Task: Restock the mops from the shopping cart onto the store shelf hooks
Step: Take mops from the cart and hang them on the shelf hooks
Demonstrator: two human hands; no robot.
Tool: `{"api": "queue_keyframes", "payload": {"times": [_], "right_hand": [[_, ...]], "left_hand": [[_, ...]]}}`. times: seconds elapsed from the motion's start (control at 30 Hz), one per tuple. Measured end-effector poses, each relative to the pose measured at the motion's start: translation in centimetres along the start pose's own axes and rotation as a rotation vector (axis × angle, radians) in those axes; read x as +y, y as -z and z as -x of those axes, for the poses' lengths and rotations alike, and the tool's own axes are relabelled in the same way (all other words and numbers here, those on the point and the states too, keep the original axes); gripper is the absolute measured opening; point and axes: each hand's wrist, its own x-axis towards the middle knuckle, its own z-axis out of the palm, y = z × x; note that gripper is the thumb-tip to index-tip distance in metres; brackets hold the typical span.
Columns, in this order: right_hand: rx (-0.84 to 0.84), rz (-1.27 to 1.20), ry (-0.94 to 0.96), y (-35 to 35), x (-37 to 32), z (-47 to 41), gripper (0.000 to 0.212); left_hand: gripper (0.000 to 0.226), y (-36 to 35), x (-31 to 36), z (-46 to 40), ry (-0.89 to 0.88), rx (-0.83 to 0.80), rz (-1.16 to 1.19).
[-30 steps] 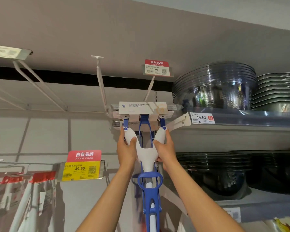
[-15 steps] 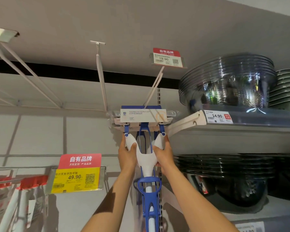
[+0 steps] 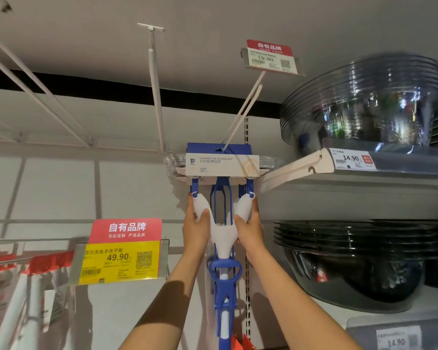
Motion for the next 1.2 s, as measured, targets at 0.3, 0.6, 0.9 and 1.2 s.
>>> {"api": "queue_keyframes", "payload": {"times": [0.3,0.6,0.9,1.2], "right_hand": [[0.000,-0.053,-0.073,0.8,-0.5,2.5,0.053],[0.051,-0.056,0.011,3.3,-3.3,11.3,0.047],[0.186,0.352,0.274,7.9,-5.1,21.7,0.049],[0.273,0.966,0.288,14.8,-5.3,32.4,0.067]], "left_hand": [[0.054,1.5,0.6,3.5,0.099,-0.169,0.110],[0.039,3.7,1.4,9.6,-0.003,-0.326,-0.001],[0.068,6.1,1.0,17.2,-0.315,-0.450,-0.427],[0.077,7.1,2.8,26.5,-0.552,-0.594,-0.733]]}}
